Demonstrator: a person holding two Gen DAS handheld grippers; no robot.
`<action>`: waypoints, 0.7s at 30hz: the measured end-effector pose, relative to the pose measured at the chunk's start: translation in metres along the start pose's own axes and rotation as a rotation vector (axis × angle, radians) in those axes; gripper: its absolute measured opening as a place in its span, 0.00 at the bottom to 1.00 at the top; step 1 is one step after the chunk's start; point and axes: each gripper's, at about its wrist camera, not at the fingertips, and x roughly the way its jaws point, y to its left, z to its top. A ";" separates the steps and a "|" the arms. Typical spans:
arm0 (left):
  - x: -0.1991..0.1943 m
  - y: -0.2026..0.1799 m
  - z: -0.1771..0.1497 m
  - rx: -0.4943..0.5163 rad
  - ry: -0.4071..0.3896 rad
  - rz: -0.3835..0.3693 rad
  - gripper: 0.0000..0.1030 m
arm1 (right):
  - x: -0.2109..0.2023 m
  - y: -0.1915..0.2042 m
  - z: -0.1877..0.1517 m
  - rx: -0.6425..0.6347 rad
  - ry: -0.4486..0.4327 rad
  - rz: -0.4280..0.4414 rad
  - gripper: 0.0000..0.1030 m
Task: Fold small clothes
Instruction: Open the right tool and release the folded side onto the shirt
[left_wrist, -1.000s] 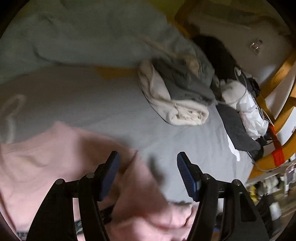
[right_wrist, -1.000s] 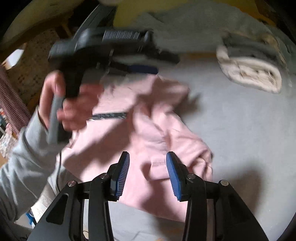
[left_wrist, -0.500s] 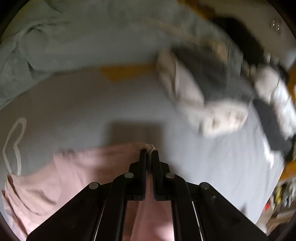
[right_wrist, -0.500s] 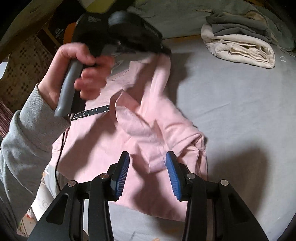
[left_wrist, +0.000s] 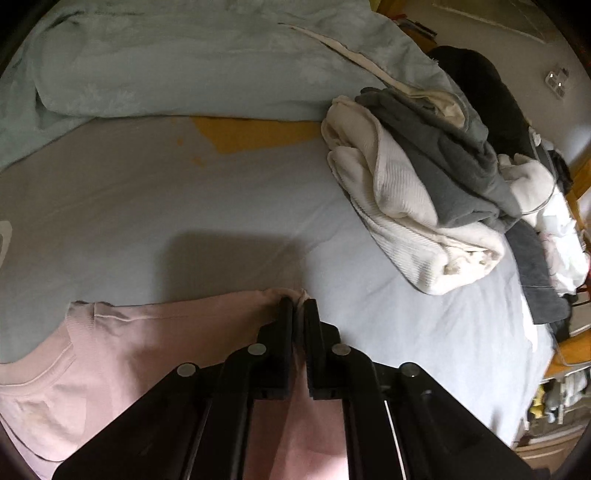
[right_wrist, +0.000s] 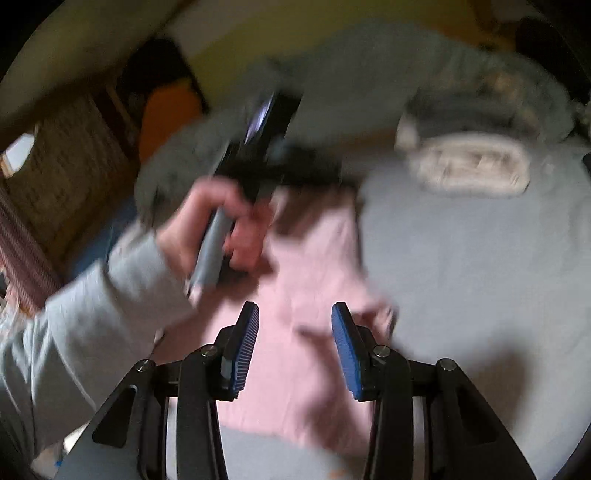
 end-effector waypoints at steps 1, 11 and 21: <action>-0.003 0.002 0.002 -0.007 0.007 -0.006 0.08 | 0.001 0.000 0.005 -0.004 -0.017 -0.015 0.28; -0.032 0.007 -0.002 -0.023 -0.039 0.143 0.60 | 0.055 0.002 -0.020 -0.050 0.234 -0.159 0.13; -0.086 -0.010 -0.073 0.051 -0.138 0.230 0.60 | 0.013 -0.006 -0.010 -0.041 0.043 -0.087 0.14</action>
